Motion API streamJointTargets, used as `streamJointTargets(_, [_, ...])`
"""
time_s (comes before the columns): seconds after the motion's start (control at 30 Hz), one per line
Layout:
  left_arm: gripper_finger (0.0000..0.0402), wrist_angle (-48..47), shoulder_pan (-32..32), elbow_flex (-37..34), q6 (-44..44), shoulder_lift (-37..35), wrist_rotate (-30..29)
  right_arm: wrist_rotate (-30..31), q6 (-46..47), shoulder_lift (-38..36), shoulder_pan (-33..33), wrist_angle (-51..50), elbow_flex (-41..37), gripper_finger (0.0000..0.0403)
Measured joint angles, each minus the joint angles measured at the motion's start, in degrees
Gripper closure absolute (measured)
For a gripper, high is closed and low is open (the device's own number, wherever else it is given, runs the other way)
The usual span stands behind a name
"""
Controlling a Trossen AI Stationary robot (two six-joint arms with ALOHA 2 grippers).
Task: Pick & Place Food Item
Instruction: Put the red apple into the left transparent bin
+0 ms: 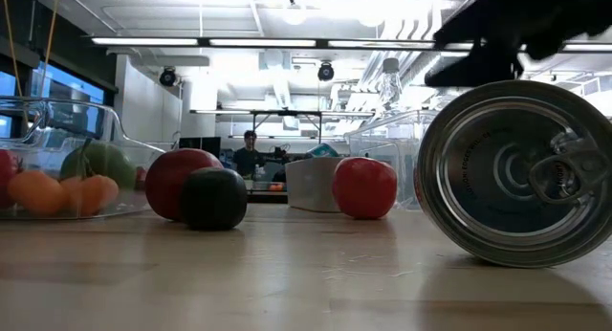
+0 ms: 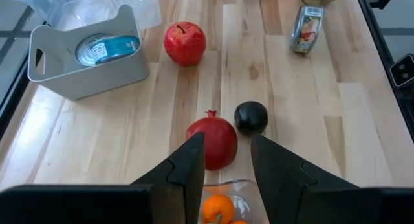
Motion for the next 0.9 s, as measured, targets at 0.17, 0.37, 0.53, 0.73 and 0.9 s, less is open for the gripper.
streamJointTargets(0.17, [0.0283,-0.02,-0.02,0.0,0.0,0.0,-0.03,-3.04,3.36,0.02,-2.86,4.34,-3.56,0.0006])
streamJointTargets(0.37, [0.0283,-0.02,-0.02,0.0,0.02,0.02,-0.03,-10.68,3.51,0.02,-6.53,5.84,-3.56,0.0006])
streamJointTargets(0.53, [0.0283,-0.02,0.0,0.0,0.26,0.07,-1.05,-13.64,3.31,0.02,-9.37,5.76,-3.56,0.0006])
streamJointTargets(0.73, [0.0283,-0.03,0.11,0.0,0.26,0.07,-1.12,-15.54,1.27,0.06,-10.89,6.07,-3.56,0.0006])
streamJointTargets(0.9, [0.0283,-0.06,0.09,0.0,0.26,0.07,-1.16,-16.93,1.79,0.07,-10.47,7.98,-3.56,0.0006])
